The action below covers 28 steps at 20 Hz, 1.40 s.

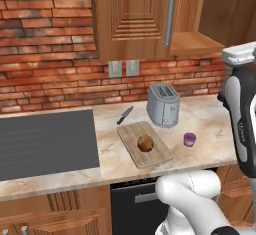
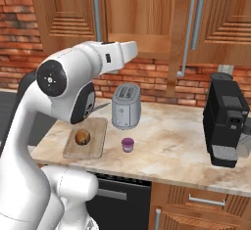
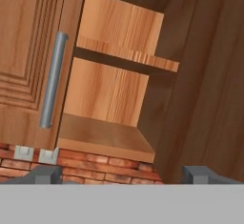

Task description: Pick the bread, place it on the cutting board, pick the jam, place it on the counter, and close the cabinet.

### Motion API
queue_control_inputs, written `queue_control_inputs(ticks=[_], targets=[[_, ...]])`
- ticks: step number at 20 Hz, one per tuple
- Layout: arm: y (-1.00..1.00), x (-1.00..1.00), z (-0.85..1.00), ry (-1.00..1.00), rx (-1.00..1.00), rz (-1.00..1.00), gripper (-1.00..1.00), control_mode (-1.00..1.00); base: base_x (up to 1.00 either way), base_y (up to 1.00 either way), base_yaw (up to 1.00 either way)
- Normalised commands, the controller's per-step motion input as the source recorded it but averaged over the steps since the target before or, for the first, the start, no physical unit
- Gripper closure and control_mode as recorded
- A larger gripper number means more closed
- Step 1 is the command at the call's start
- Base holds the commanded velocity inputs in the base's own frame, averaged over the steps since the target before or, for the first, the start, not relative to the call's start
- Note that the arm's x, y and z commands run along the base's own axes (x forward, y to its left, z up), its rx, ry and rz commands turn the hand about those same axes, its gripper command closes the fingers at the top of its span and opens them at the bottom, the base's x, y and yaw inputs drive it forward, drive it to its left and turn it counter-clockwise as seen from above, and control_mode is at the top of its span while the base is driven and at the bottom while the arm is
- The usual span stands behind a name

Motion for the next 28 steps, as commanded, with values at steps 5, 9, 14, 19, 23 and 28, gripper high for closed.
queue_control_inputs(ticks=[5,9,14,19,23,28], targets=[[-0.15,-0.04,-0.07,0.00,0.00,0.00,-1.00,-1.00,0.00,0.00,0.00],[-0.16,-0.10,-0.12,-0.02,0.00,0.00,-1.00,-1.00,0.00,0.00,0.00],[-0.19,-0.17,-0.11,-0.07,0.00,0.00,-1.00,-1.00,0.00,0.00,0.00],[-0.26,-0.17,-0.04,-0.06,0.00,0.00,-1.00,-1.00,0.00,0.00,0.00],[-0.28,-0.05,-0.01,-0.05,0.00,0.00,-1.00,-1.00,0.00,0.00,0.00],[-0.25,0.00,0.00,0.00,0.00,0.00,-1.00,-1.00,0.00,0.00,0.00]])
